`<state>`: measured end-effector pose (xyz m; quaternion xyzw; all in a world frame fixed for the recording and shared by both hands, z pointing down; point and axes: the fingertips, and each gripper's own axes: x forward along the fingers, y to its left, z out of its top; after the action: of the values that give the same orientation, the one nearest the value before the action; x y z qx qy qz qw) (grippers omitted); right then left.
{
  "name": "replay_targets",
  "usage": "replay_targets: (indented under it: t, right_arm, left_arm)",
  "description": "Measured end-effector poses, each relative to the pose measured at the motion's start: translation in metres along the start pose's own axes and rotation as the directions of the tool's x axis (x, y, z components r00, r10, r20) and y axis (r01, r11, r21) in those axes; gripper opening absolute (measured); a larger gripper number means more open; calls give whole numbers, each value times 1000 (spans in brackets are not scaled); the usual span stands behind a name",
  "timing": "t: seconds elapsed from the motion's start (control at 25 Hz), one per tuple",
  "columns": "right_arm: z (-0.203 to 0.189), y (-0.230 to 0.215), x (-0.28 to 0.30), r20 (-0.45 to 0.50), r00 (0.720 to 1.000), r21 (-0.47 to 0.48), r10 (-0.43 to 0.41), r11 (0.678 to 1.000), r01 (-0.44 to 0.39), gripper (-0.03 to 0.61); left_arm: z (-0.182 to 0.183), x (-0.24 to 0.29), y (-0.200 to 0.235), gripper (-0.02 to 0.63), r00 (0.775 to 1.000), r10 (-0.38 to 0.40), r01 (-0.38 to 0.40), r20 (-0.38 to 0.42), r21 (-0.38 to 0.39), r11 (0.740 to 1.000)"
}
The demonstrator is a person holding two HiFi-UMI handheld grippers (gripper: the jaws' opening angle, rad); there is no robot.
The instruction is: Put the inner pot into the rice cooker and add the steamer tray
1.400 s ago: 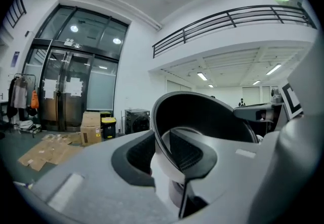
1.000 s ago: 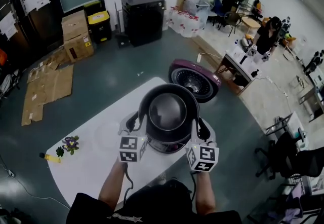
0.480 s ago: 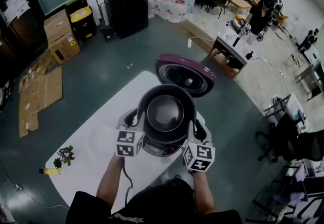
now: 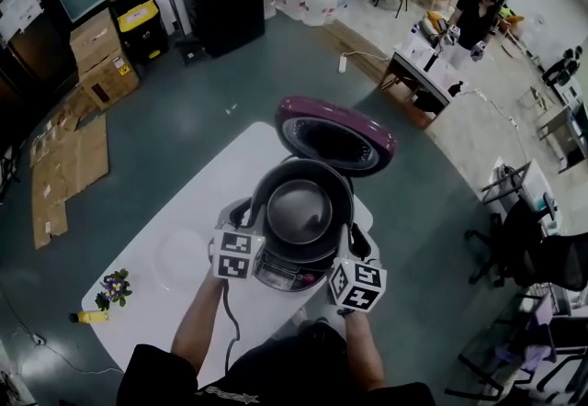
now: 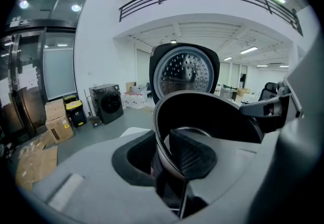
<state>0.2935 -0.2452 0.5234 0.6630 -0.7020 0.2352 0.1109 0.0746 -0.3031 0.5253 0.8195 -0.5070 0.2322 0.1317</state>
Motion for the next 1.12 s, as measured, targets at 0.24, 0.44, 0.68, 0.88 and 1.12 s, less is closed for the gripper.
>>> replay_targets:
  t: [0.24,0.44,0.68,0.88,1.12]
  right_arm:
    - [-21,-7,20,-93,996,26,-1,1000,3,69]
    - [-34,-14,35,-161,987,62,9,998,1,68]
    - [-53,-19,44,-249,968,65,7,998,10,66]
    - [-64,-21,51,-288,958,64,11,998,8,66]
    - [-67,-26,55,-288,957,74,18,997,4,66]
  left_arm:
    - [-24,24,0,101,991,-3,5,-134,18,1000]
    - [-38,41,-1,106,973,6,9,-232,62,998]
    - [-54,50,-4,109,948,27,7,-317,105,994]
    - [-70,61,-4,110,920,29,22,-391,125,992]
    - [-76,63,-9,118,901,29,37,-433,145,989]
